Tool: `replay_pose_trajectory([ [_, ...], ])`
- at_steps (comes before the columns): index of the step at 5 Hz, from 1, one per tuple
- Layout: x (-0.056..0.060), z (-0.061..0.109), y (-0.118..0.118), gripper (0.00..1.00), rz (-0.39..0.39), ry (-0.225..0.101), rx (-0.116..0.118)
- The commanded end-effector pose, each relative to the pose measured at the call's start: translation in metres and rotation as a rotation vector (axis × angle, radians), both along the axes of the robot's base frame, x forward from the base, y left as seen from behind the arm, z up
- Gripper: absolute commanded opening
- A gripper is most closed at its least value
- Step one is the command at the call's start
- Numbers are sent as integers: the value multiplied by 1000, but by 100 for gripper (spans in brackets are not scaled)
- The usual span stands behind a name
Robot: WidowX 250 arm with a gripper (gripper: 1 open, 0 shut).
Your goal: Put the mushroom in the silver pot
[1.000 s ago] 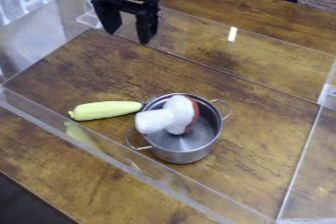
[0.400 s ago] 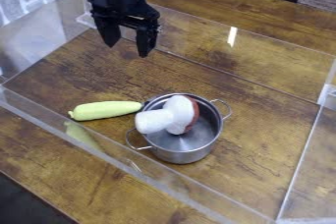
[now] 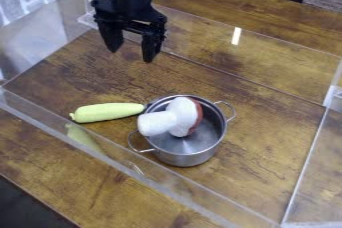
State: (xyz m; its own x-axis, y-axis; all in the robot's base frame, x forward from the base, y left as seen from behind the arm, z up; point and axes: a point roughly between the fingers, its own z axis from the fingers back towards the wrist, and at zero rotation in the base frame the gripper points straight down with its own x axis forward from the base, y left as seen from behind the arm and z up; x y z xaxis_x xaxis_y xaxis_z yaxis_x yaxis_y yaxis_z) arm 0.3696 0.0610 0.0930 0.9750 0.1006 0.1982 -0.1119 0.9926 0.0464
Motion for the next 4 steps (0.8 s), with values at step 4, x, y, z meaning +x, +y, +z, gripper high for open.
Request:
replay_pose_trajectory([
  [4,21,71,0,100,41,-92,21],
])
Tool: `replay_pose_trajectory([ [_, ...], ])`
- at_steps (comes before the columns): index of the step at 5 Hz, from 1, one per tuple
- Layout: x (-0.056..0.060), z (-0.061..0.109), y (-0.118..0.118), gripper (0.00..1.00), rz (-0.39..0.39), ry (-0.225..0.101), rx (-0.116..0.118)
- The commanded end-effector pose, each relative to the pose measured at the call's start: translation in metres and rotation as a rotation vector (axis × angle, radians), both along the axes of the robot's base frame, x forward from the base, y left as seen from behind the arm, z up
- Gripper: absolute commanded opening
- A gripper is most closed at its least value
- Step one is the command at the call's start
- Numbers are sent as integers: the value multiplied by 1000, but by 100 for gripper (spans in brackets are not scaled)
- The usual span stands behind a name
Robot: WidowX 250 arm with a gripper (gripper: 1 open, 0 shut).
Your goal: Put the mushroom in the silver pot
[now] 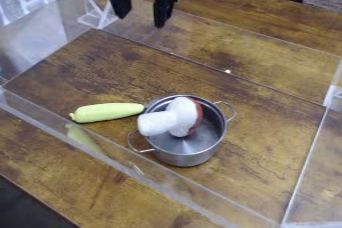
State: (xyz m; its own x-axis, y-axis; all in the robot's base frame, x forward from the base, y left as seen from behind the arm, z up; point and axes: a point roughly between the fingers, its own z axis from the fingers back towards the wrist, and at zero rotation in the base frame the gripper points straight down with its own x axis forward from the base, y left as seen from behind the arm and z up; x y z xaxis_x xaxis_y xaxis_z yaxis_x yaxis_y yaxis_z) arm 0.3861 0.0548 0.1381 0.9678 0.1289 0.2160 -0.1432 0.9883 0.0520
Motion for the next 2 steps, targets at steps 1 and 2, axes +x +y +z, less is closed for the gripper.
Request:
replay_pose_trajectory([
  [1,6,19,17,100,30,-58,17],
  [2,0,5,21,100,70,-40,21],
])
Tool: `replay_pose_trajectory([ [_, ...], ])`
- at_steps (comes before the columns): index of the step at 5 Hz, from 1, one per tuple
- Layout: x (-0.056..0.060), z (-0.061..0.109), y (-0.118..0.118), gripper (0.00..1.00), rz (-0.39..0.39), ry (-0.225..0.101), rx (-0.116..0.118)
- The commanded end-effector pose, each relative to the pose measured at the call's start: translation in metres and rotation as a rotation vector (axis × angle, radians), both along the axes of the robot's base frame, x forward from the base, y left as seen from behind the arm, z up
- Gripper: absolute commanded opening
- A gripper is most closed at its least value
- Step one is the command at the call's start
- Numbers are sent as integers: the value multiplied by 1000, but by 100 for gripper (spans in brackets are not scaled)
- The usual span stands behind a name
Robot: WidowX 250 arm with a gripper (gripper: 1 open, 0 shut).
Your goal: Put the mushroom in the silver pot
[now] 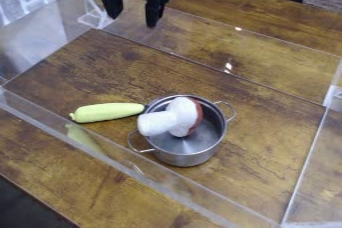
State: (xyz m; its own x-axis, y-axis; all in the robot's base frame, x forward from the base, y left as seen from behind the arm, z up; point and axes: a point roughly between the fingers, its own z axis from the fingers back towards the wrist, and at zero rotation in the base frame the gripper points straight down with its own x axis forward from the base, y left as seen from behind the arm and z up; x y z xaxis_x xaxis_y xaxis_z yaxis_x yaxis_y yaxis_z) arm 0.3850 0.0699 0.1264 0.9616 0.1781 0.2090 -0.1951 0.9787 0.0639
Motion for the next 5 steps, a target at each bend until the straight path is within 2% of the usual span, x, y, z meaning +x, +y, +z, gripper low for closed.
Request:
replay_pose_trajectory([
  [1,-10,9,6,100,33,-33,12],
  [2,-8,24,-5,100,-1,-31,2],
  [3,-1,35,-15,100,-18,-45,-4],
  [4,0,42,-12,100,-78,-35,-10],
  [5,6,40,-6,100,-103,-17,-9],
])
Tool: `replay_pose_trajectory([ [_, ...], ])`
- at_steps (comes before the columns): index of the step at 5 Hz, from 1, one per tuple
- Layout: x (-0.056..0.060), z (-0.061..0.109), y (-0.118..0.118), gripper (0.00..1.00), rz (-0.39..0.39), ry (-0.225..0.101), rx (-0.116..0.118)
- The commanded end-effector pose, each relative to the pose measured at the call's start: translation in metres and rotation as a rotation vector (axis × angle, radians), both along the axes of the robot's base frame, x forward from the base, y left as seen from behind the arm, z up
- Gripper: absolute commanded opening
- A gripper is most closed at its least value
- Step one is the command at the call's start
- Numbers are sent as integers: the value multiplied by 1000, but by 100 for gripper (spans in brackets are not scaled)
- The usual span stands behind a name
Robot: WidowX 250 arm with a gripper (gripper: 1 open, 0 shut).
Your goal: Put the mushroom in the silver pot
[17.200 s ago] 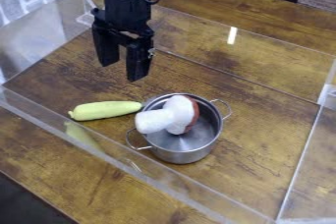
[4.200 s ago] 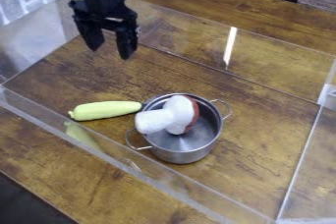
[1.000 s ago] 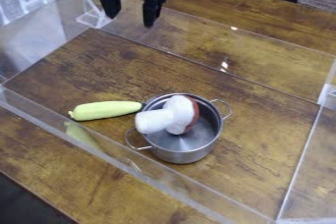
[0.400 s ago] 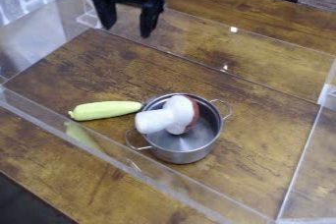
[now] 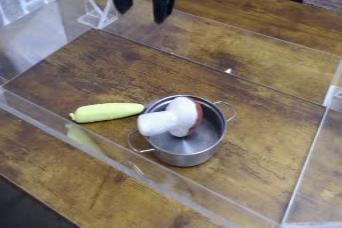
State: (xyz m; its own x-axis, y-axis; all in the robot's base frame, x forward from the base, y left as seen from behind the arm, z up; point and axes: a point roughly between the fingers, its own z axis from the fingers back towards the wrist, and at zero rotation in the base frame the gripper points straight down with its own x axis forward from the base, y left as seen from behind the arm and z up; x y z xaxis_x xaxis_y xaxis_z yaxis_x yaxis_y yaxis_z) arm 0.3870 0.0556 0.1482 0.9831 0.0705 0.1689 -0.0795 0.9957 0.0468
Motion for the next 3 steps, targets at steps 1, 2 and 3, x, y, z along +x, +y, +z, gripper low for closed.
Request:
replay_pose_trajectory([
  [1,-4,6,20,100,36,-43,12],
  [2,-14,7,31,100,56,-33,11],
  [3,-18,7,26,100,-1,-18,7],
])
